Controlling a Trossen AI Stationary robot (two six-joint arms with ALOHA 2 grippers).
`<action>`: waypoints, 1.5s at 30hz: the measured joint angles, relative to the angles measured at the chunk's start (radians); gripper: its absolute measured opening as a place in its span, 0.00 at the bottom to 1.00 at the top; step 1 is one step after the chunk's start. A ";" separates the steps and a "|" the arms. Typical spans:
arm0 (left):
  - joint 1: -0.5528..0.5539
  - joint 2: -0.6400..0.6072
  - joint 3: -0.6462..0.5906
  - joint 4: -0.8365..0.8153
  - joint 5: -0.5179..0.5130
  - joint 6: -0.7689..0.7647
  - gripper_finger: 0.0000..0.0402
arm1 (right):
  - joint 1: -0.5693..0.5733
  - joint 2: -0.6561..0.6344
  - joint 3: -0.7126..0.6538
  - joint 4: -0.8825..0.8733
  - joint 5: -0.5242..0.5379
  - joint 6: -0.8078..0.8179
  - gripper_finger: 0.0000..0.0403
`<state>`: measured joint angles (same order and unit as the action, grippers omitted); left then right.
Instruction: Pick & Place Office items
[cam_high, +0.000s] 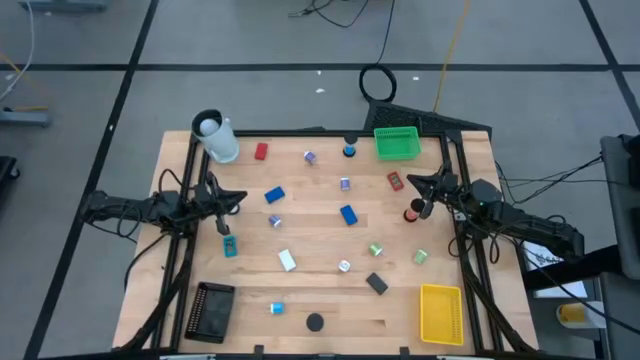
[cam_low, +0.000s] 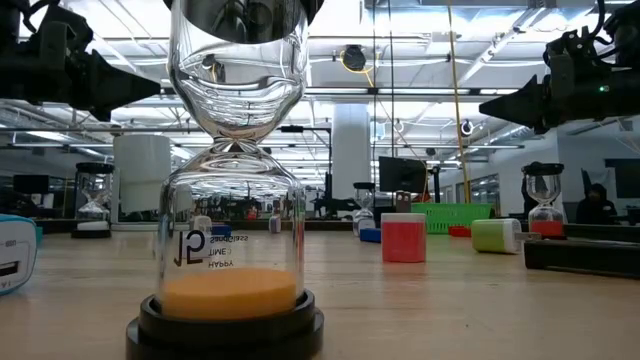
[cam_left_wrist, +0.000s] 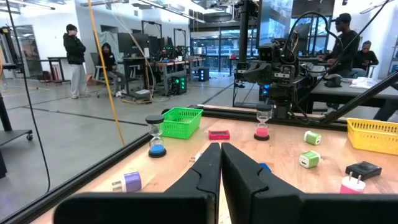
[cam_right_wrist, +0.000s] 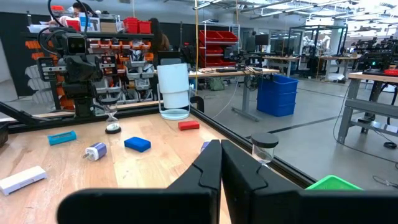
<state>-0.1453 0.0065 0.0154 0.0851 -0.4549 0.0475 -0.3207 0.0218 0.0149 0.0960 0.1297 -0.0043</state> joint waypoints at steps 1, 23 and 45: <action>0.000 0.000 0.000 0.000 0.000 0.000 0.04 | 0.000 0.000 0.000 0.000 0.000 0.000 0.00; 0.000 0.000 0.000 0.000 0.000 0.000 0.04 | 0.000 0.000 0.000 0.000 0.000 0.000 0.00; 0.000 0.000 0.000 0.016 0.010 -0.018 0.04 | 0.000 0.000 0.000 0.023 -0.002 0.164 0.00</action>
<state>-0.1453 0.0064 0.0154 0.1014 -0.4446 0.0291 -0.3206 0.0219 0.0148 0.1188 0.1272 0.1600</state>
